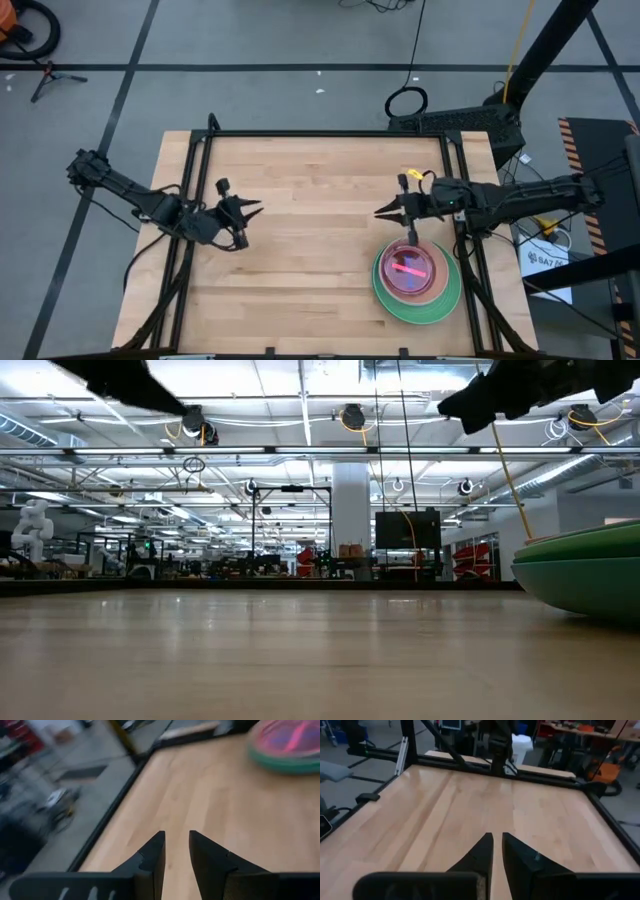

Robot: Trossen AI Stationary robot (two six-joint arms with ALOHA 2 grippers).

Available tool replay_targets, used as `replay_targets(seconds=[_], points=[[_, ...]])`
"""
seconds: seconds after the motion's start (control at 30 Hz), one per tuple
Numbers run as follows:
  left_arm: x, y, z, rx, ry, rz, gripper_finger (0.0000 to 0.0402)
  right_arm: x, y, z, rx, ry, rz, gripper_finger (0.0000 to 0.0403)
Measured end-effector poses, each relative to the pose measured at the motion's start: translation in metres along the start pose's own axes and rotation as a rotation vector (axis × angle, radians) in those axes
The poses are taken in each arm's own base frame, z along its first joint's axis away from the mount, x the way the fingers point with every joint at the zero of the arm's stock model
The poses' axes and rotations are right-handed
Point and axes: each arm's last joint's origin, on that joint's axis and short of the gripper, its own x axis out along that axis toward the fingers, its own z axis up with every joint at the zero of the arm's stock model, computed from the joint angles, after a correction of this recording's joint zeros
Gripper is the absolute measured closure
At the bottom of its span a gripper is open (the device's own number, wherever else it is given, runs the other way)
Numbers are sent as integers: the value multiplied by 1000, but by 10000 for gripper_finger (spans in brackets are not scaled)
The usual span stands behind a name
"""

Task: Stack plastic plates
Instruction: Return to home position

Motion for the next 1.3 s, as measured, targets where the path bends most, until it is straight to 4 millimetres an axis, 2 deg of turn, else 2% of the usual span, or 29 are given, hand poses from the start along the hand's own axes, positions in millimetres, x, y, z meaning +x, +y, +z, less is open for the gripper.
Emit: replay_targets(seconds=[0.17, 0.3, 0.47, 0.67, 0.77, 0.93, 1.07, 1.3], points=[[2, -4, 18, 90, -148, -247, 307, -10, 0, 2, -35, -44, -6, 369], [5, -3, 21, 214, -201, -384, 307, -16, 0, 6, -60, -75, -12, 369], [15, 10, 20, 224, -175, -377, 307, -22, 0, 8, -64, -99, -17, 369], [24, 26, 12, 194, -108, -472, 307, -27, 0, 7, -63, -104, -19, 369], [24, 34, 10, 172, -104, -516, 307, -28, 1, 0, -61, -96, -31, 369], [15, 46, 8, 162, -117, -530, 307, -32, 0, -14, -24, -100, -125, 369], [5, 56, 6, 145, -143, -505, 307, -39, 1, -22, -1, -126, -126, 369], [-5, 62, -13, 114, -196, -491, 307, -49, 3, -29, 11, -180, -131, 369]])
